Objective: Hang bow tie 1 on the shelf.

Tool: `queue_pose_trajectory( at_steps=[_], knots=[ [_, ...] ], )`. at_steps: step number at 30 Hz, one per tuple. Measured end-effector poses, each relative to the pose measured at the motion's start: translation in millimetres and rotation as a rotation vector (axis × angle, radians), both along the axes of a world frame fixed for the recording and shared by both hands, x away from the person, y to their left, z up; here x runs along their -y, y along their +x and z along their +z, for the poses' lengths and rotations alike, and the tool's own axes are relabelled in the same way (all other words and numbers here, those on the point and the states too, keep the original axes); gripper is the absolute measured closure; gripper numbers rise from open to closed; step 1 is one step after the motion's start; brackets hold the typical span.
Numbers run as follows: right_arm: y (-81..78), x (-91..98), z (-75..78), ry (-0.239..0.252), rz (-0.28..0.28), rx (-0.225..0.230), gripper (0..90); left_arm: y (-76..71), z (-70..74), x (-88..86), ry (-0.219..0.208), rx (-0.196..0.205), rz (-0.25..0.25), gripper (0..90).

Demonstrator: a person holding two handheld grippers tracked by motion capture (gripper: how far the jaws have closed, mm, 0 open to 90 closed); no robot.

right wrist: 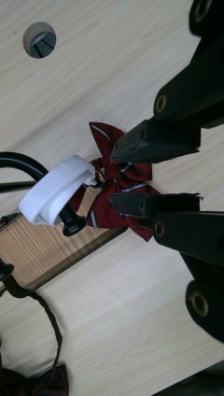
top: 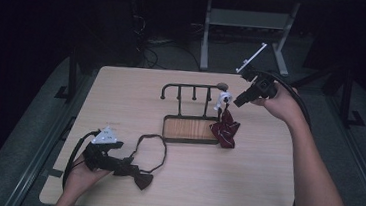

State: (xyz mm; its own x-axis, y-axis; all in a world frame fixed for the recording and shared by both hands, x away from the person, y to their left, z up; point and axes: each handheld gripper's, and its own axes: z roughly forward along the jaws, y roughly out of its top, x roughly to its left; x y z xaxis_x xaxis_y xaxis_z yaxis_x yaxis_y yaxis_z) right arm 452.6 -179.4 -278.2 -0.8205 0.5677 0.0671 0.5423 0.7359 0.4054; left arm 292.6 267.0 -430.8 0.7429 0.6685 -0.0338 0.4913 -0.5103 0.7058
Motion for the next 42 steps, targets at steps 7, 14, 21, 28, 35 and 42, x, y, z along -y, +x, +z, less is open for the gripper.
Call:
queue_pose_trajectory(
  at_steps=[7, 14, 21, 28, 35, 42],
  knots=[
    [-4.1, 0.6, -2.9, 0.02, 0.011, -0.001, 68.0, 0.0, -0.3, 0.1, 0.001, -0.001, -0.004, 28.4],
    [-8.9, 3.9, -9.7, 0.03, 0.014, -0.01, 61.9, 0.2, -0.7, 0.3, 0.001, -0.002, -0.005, 28.3],
    [-14.7, 4.7, -14.7, 0.033, 0.027, -0.015, 59.1, 0.0, -1.2, 1.0, 0.003, -0.007, -0.006, 28.4],
    [-23.0, 4.1, -18.6, 0.038, 0.04, -0.009, 56.9, 0.6, -1.1, 1.0, 0.013, 0.0, -0.016, 28.3],
    [-27.6, 6.3, -29.9, 0.03, 0.042, -0.019, 53.2, 0.3, -1.1, 1.2, 0.013, -0.002, -0.014, 28.4],
    [-34.7, 11.3, -42.9, 0.039, 0.039, -0.035, 50.5, 0.0, -1.2, 1.7, 0.01, -0.003, -0.014, 28.4]
  ],
)
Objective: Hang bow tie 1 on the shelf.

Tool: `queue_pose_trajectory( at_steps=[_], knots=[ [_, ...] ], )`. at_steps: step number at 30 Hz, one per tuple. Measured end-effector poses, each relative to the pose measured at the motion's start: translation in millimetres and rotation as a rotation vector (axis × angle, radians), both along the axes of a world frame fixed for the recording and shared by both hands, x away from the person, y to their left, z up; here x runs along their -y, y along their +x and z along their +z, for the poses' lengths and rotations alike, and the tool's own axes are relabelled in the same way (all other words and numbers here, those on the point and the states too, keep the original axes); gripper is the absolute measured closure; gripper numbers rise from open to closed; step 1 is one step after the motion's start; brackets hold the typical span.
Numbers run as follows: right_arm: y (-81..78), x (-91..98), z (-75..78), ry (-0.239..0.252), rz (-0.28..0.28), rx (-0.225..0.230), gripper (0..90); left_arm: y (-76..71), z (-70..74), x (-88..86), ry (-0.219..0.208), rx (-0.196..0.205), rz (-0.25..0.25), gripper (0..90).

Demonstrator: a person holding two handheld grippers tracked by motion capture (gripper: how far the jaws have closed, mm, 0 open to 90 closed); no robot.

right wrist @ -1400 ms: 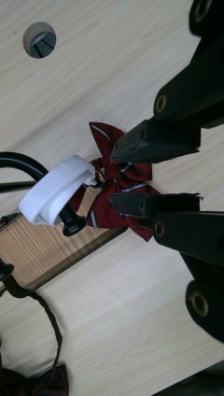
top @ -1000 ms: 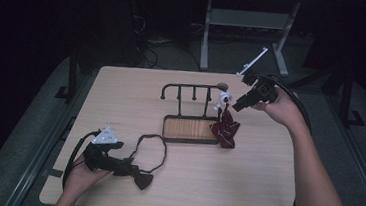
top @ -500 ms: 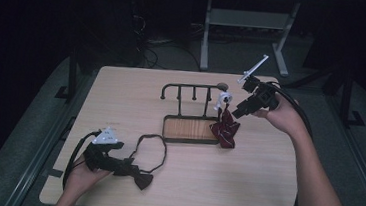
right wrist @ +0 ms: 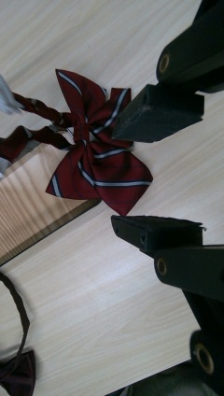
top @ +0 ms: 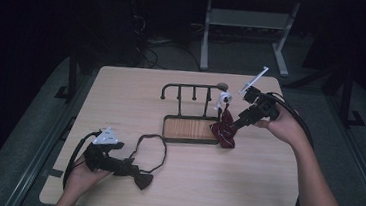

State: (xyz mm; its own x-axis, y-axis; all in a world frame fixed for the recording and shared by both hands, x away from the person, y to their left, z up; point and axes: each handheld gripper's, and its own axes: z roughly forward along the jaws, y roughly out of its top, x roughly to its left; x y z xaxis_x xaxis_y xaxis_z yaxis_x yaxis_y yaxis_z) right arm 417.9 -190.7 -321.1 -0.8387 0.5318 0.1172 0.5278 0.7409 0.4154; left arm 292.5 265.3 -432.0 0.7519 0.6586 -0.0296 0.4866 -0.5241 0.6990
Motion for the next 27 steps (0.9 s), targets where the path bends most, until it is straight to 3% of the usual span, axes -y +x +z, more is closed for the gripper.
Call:
queue_pose_trajectory(
  at_steps=[27],
  knots=[
    [-24.8, 11.0, -29.5, 0.018, 0.018, -0.012, 45.0, 0.1, -0.9, 0.7, -0.002, -0.004, -0.001, 28.4]
  ],
)
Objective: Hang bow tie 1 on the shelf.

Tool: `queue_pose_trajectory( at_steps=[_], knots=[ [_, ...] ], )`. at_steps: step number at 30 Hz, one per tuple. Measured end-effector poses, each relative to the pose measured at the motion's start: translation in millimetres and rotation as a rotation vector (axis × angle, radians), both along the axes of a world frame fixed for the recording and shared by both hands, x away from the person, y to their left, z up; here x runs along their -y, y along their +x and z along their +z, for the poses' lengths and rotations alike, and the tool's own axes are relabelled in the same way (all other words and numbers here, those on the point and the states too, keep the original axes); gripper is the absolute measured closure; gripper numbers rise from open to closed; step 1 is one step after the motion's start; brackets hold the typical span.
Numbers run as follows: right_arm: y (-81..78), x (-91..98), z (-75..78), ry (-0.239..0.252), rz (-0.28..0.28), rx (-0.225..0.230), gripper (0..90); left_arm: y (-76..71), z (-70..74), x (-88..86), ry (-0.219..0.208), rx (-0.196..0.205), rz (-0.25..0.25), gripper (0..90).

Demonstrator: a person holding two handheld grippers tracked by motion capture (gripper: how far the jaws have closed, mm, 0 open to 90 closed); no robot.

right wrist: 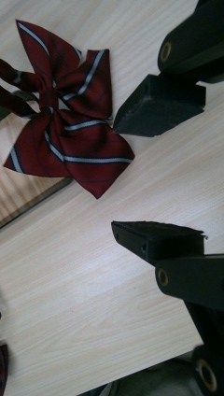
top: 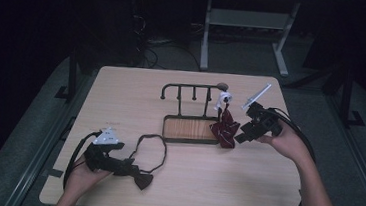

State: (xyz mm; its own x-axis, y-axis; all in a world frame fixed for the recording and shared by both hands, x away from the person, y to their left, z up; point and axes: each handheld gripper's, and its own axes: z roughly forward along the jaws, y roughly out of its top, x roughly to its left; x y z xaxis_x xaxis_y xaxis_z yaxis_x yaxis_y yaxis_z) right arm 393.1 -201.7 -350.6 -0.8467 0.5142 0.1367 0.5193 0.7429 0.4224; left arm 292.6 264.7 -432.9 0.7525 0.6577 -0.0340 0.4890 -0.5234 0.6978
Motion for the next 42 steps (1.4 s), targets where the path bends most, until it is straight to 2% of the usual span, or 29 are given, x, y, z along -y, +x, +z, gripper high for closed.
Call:
queue_pose_trajectory(
  at_steps=[18, 32, 37, 42],
  knots=[
    [-15.6, 12.2, -26.4, 0.028, -0.011, -0.02, 43.3, 0.2, -0.8, 0.4, 0.005, 0.003, 0.0, 28.3],
    [-28.7, 16.3, -38.7, 0.028, -0.01, -0.017, 42.2, 0.0, -2.0, 2.7, 0.015, -0.008, -0.007, 28.4],
    [-35.1, 18.7, -43.2, 0.054, -0.019, -0.012, 41.8, -0.1, -2.0, 2.8, 0.015, -0.008, -0.005, 28.3],
    [-42.0, 20.7, -48.7, 0.049, -0.026, -0.014, 41.3, 0.4, -2.5, 3.4, 0.016, -0.01, -0.004, 28.3]
  ],
)
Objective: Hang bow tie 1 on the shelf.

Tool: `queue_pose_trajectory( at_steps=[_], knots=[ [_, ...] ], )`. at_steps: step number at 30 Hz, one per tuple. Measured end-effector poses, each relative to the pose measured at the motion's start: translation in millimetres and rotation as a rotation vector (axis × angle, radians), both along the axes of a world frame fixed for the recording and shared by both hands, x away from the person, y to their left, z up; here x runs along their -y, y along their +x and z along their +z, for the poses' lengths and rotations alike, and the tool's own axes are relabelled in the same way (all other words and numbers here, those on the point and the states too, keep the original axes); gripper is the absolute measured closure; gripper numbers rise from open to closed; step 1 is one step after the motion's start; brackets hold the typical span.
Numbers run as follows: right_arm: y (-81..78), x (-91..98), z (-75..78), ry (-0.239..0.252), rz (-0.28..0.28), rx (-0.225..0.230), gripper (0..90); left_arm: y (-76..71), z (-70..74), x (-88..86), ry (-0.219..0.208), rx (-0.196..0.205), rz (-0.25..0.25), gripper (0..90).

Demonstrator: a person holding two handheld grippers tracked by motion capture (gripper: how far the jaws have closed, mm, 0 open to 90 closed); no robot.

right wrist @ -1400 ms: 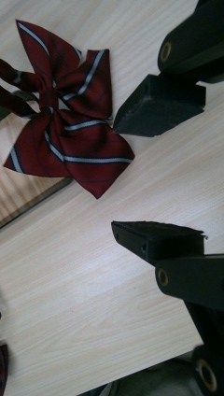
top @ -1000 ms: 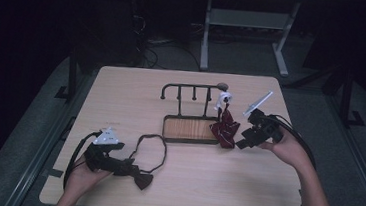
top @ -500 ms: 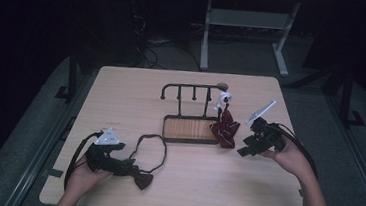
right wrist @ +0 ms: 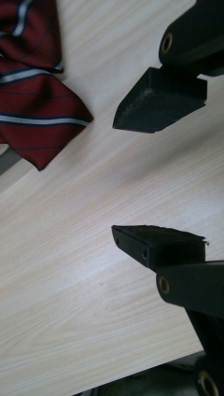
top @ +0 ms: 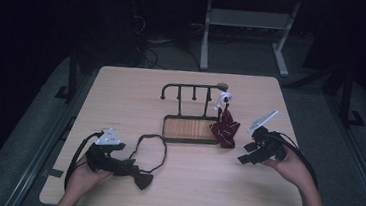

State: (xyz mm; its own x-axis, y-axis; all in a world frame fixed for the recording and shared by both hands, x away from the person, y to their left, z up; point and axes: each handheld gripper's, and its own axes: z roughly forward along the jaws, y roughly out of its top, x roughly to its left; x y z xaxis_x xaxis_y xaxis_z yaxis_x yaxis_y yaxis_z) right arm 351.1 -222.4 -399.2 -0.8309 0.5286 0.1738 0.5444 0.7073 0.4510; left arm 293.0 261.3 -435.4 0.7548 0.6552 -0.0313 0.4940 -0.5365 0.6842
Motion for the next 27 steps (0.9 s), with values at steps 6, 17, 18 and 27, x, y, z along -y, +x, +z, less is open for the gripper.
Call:
queue_pose_trajectory(
  at_steps=[6, 17, 18, 27],
  knots=[
    [-7.4, 2.5, -1.2, 0.001, -0.006, 0.015, 40.4, 0.0, 0.4, 1.7, 0.003, 0.003, -0.004, 28.3],
    [-15.5, 2.4, -9.6, -0.004, -0.005, 0.015, 38.2, -0.4, 5.9, 6.1, -0.011, 0.001, -0.027, 30.6],
    [-16.2, 2.7, -9.2, -0.005, -0.007, 0.015, 38.2, -0.4, 6.9, 6.0, -0.012, 0.003, -0.028, 32.7],
    [-18.3, 7.0, -5.7, 0.016, -0.013, 0.029, 37.4, 5.0, 14.4, 10.3, 0.013, -0.004, -0.046, 33.7]
  ],
)
